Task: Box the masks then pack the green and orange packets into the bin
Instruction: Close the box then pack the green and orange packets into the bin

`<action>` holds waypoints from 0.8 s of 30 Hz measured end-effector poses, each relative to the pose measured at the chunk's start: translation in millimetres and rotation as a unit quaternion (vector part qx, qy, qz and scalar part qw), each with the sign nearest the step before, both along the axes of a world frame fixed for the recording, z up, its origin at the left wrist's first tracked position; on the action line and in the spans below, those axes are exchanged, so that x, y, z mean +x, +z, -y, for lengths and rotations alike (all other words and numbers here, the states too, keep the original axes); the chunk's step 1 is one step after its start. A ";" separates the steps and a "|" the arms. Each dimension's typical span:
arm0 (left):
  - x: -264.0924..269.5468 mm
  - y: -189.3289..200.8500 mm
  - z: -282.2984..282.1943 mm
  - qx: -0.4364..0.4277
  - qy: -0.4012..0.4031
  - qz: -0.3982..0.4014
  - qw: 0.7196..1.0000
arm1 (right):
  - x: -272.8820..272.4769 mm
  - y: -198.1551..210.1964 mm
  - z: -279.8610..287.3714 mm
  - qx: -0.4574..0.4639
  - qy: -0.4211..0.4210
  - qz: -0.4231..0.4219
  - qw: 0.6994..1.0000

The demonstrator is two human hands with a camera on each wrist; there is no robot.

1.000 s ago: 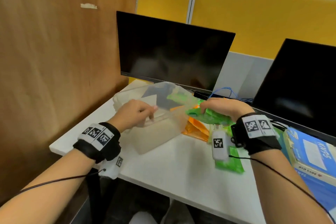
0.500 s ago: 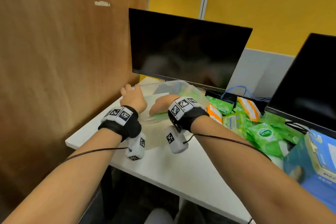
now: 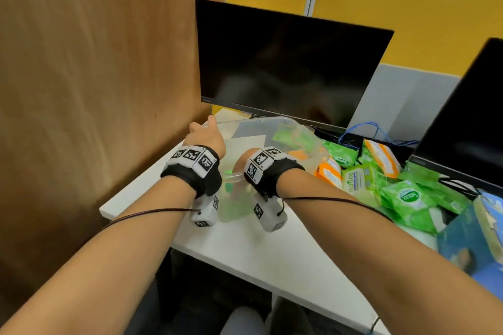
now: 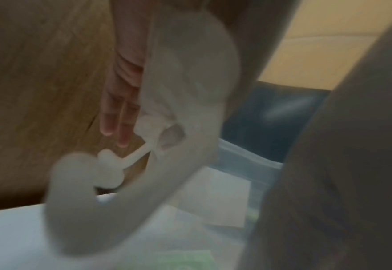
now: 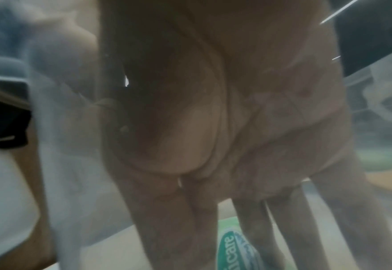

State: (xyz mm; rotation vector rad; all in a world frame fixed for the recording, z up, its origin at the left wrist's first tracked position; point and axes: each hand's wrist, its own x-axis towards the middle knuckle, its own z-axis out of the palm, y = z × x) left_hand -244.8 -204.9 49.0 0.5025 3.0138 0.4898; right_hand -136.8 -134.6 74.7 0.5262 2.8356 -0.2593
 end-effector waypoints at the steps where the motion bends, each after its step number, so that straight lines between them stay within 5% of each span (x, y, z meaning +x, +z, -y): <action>1: -0.5 -1.5 -1.2 -0.013 0.001 -0.010 1.000 | -3.0 -4.0 -0.6 0.005 0.004 0.009 1.000; 4: -3.9 -3.8 -1.7 -0.028 -0.020 -0.016 0.999 | -27.5 -16.8 1.6 -0.006 0.023 -0.012 1.000; 6: -6.8 -4.9 -0.1 -0.033 -0.032 -0.015 0.999 | -40.0 -15.3 -3.3 -0.022 -0.021 -0.152 0.988; 8: -8.4 -5.6 0.5 -0.033 -0.034 -0.018 0.999 | -33.4 -6.8 -24.8 0.008 -0.081 -0.289 0.954; 12: -9.2 -6.8 -0.7 -0.028 -0.039 -0.021 0.999 | 20.1 -11.7 -112.9 0.080 -0.259 -0.362 0.892; 15: -7.2 -5.6 -1.6 -0.034 -0.035 -0.024 0.999 | 70.0 -39.1 -168.6 0.100 -0.401 -0.295 0.862; 19: -7.0 -4.6 -2.7 -0.040 -0.036 -0.027 0.998 | 104.7 -77.5 -197.4 0.020 -0.416 -0.097 0.904; 24: -7.3 -5.0 -2.2 -0.035 -0.037 -0.020 0.998 | 104.0 -81.6 -201.0 -0.053 -0.406 -0.116 0.905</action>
